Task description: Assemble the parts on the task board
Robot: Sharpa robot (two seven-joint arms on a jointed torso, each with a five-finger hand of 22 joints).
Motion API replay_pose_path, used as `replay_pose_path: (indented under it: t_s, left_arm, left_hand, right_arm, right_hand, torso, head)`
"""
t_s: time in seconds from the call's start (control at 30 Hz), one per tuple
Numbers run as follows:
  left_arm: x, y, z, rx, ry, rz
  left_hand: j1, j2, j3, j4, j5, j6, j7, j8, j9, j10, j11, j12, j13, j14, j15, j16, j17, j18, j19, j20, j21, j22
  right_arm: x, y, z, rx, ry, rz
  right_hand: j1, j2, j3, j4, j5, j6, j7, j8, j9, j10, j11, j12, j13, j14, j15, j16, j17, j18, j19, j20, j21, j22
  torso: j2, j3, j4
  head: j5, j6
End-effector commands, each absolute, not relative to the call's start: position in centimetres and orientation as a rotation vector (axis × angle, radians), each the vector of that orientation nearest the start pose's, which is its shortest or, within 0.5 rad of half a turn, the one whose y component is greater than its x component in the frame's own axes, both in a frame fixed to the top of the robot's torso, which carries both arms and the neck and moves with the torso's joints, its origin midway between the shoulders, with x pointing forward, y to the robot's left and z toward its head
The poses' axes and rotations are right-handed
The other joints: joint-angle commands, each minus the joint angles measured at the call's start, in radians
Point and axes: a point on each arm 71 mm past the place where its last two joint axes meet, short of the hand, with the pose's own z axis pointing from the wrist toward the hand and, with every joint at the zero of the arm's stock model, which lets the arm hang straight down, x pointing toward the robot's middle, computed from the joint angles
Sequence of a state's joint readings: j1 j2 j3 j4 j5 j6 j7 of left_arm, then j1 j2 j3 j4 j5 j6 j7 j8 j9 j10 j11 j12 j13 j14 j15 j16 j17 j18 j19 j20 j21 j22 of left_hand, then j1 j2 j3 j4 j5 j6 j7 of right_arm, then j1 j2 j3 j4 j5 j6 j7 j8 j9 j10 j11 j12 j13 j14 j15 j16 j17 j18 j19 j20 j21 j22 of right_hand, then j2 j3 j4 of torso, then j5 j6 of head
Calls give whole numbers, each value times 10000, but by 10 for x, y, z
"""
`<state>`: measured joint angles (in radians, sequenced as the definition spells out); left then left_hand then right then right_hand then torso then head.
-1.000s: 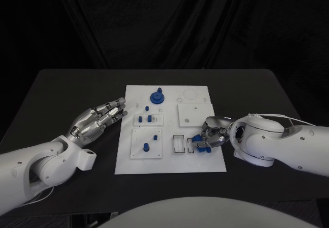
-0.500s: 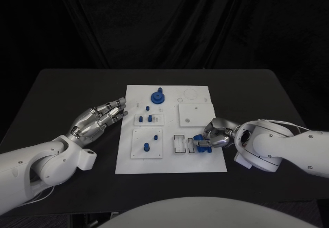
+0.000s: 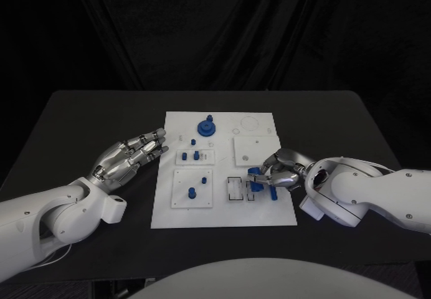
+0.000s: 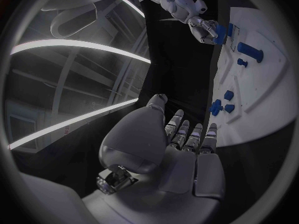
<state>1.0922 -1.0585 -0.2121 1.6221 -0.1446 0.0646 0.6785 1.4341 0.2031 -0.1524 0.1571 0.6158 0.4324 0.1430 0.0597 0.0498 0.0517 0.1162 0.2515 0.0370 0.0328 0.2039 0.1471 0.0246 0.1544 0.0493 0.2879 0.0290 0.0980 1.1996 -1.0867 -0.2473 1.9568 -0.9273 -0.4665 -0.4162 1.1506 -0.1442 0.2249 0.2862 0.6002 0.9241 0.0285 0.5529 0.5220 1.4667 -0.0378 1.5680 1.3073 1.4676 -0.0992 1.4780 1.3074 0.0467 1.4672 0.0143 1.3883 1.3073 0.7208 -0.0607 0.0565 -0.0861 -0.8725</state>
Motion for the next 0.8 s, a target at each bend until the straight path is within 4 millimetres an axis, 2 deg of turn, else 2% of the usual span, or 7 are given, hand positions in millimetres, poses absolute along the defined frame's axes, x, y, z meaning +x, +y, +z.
replay_pose_path:
  t_s: [0.03,0.4,0.7,0.8]
  left_arm:
    - [401,264,-250,-9583,15201,-18707]
    - [401,263,-251,-9598,15269,-18754]
    - [401,263,-251,-9607,15304,-18766]
    - [401,263,-251,-9611,15322,-18775]
  left_hand:
    - [58,27,4,-49,30,29,35,45,13,-13,84,66,8,-14,84,52,19,-19,11,33,30,8]
    - [57,31,20,-62,36,19,43,49,11,-15,89,83,7,11,124,110,28,-45,21,40,36,17]
    - [57,31,20,-62,36,19,43,49,11,-15,89,83,7,11,124,110,28,-45,21,40,36,17]
    - [57,31,20,-62,36,19,43,49,11,-15,89,83,7,11,124,110,28,-45,21,40,36,17]
  right_arm:
    - [364,-214,-235,5864,20783,6990]
    - [364,-201,-240,5511,21302,7103]
    - [364,-196,-244,5306,21727,6991]
    - [365,-195,-245,5244,21883,6917]
  right_hand:
    - [249,396,591,-478,-159,-71,15,-42,445,1041,-37,28,2635,696,-38,-57,842,-12,386,-72,-41,2029]
    - [136,395,531,-288,-665,-183,73,-129,435,1041,13,28,2635,687,2,-94,776,0,364,-40,-98,2011]
    - [-265,450,214,36,-1805,-248,161,-240,397,1041,93,28,2635,675,68,-140,689,15,341,19,-172,1989]
    - [-493,485,30,42,-1935,-319,207,-317,357,1041,131,28,2635,656,98,-190,602,29,318,45,-238,1968]
  torso:
    - [9,3,7]
    - [15,-2,14]
    - [15,1,16]
    - [18,0,13]
  head:
    - [0,-2]
    - [25,-2]
    - [42,-2]
    - [50,-2]
